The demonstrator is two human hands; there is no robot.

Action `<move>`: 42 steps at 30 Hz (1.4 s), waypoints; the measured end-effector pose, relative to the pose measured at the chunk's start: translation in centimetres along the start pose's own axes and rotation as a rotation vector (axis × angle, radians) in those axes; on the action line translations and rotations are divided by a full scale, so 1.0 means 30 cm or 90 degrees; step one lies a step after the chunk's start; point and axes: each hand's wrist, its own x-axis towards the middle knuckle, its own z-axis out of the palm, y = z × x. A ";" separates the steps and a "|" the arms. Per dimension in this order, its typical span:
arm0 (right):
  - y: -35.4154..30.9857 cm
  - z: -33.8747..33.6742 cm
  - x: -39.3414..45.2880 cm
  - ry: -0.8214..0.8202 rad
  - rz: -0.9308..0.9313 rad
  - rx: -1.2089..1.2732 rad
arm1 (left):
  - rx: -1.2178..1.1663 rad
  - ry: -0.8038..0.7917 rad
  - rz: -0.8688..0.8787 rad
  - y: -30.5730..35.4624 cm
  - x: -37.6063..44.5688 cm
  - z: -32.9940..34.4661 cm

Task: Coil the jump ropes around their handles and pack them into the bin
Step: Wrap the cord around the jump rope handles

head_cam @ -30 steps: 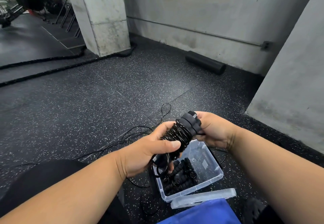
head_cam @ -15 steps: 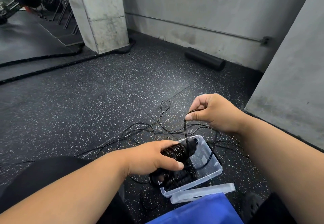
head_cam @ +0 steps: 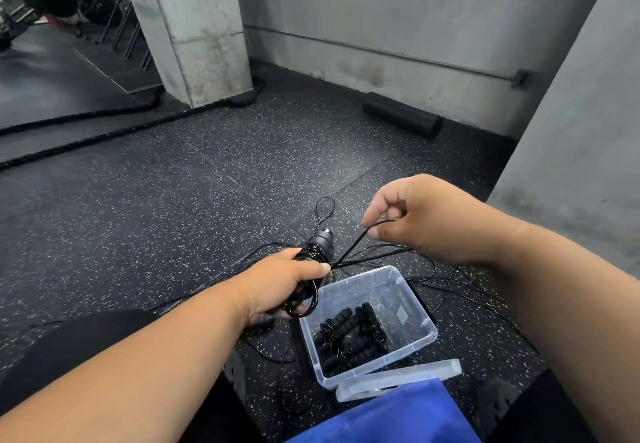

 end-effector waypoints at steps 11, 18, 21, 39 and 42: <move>-0.037 0.132 -0.037 0.027 -0.086 0.236 | -0.074 0.013 -0.008 -0.009 0.008 0.057; 0.009 0.199 -0.038 0.097 0.022 0.194 | -0.240 0.102 0.071 0.014 0.009 0.058; 0.022 0.259 -0.030 0.116 0.096 0.257 | -0.266 0.103 0.105 0.009 0.013 0.069; 0.027 0.432 0.014 0.164 0.128 0.262 | -0.225 0.231 0.186 -0.020 0.018 0.121; 0.028 0.429 0.014 0.161 0.092 0.224 | -0.246 0.219 0.171 -0.012 0.012 0.117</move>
